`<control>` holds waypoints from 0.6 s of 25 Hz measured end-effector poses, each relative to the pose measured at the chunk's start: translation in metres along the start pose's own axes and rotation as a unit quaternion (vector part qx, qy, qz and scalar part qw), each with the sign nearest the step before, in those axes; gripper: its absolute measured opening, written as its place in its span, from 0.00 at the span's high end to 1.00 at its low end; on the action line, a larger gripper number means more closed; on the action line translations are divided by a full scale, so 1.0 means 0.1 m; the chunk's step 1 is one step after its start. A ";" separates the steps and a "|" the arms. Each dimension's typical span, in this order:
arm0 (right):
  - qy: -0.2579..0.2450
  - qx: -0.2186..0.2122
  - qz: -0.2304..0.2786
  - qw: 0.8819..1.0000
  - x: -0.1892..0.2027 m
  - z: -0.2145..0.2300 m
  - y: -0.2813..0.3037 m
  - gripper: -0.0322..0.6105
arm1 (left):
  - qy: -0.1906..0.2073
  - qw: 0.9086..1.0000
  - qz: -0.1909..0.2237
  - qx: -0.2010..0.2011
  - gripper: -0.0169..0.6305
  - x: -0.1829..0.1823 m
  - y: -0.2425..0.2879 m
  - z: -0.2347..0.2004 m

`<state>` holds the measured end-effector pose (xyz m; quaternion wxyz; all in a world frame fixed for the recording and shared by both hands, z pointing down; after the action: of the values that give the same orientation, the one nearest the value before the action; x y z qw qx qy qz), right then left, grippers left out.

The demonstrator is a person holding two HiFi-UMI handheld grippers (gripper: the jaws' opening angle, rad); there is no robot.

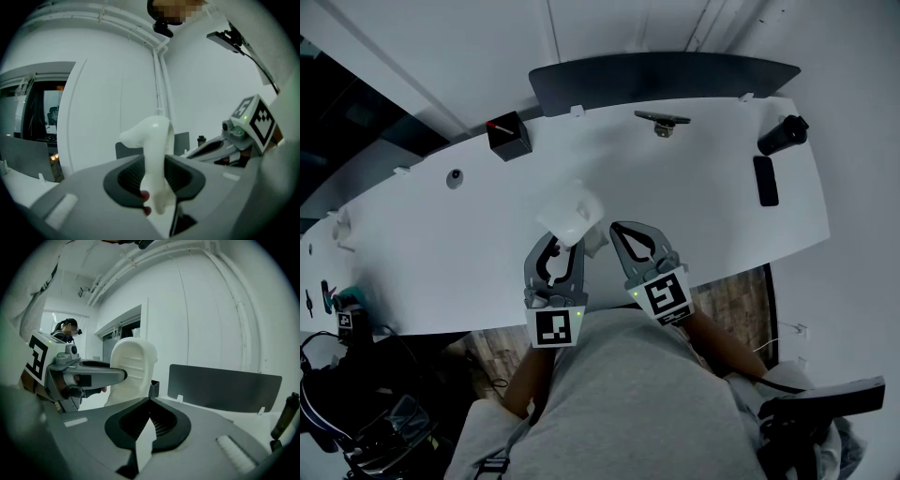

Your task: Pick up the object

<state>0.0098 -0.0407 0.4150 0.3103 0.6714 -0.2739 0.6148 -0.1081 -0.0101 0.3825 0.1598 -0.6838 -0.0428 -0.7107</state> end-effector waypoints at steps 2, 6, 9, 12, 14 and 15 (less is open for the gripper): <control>-0.001 -0.002 0.001 1.000 -0.01 0.00 0.00 0.95 | -0.002 1.000 0.002 -0.002 0.79 -0.01 0.00 0.00; -0.002 -0.007 0.002 1.000 0.00 -0.01 -0.02 0.95 | 0.003 1.000 0.008 -0.005 0.79 -0.04 -0.03 0.02; -0.002 -0.013 0.003 1.000 0.01 -0.01 -0.07 0.95 | 0.003 1.000 0.009 -0.014 0.79 -0.08 -0.08 0.07; -0.001 -0.019 0.004 1.000 0.01 -0.01 -0.13 0.95 | 0.006 1.000 0.013 -0.022 0.79 -0.11 -0.14 0.15; 0.000 -0.026 0.005 1.000 0.03 0.00 -0.19 0.95 | 0.011 1.000 0.011 -0.026 0.79 -0.12 -0.20 0.22; 0.000 -0.029 0.005 1.000 0.04 0.00 -0.22 0.95 | 0.013 0.999 0.010 -0.029 0.79 -0.13 -0.23 0.26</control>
<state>0.0267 -0.0262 0.4174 0.3266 0.6607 -0.2948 0.6082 -0.0898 0.0208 0.3751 0.1470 -0.6794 -0.0135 -0.7187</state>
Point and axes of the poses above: the fingertips, and each gripper's own axes: y forward along the fingers, z to its right, x out of its underside, the point moved 5 cm from there along -y, backward along the fingers, and after that the axes turned 15 degrees about z, right-handed, at the moved point
